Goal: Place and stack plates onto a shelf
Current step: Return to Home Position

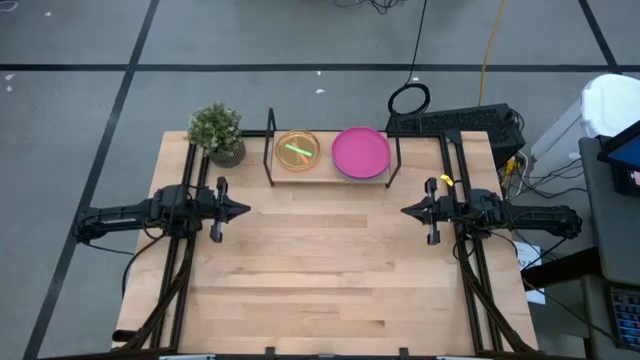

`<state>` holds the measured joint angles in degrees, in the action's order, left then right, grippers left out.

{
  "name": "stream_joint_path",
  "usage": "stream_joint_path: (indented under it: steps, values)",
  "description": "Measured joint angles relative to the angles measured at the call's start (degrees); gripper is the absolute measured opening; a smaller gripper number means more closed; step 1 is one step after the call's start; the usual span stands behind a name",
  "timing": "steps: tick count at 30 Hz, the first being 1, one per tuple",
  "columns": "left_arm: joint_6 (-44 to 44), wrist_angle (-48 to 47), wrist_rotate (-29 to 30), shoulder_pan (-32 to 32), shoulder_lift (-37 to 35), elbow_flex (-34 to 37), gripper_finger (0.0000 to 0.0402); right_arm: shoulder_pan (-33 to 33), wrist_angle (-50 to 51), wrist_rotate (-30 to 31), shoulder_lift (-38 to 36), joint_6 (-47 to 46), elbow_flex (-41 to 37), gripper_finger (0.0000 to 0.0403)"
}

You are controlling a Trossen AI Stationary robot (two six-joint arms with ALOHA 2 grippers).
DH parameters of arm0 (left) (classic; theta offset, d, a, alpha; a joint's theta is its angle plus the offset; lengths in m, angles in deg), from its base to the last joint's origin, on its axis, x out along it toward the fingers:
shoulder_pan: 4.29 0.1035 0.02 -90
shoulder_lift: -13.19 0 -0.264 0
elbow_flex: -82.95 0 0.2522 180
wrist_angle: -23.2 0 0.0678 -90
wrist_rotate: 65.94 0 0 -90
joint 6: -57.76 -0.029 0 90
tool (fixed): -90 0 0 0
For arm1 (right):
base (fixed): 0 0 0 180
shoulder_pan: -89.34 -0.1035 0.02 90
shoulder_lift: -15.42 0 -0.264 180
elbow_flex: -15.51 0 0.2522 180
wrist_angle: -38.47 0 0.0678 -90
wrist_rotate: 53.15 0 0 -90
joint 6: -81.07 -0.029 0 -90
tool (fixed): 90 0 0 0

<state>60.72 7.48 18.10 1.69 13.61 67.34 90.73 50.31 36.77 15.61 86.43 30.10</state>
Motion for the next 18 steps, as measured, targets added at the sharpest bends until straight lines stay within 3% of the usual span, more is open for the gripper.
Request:
stream_joint_path:
  steps: [18]
  values:
    - [-3.9, 3.1, 1.6, 0.0, 0.0, 1.2, 0.0003, 0.0, 0.0, 0.0, 0.0, 0.0, 0.0, 0.0000]
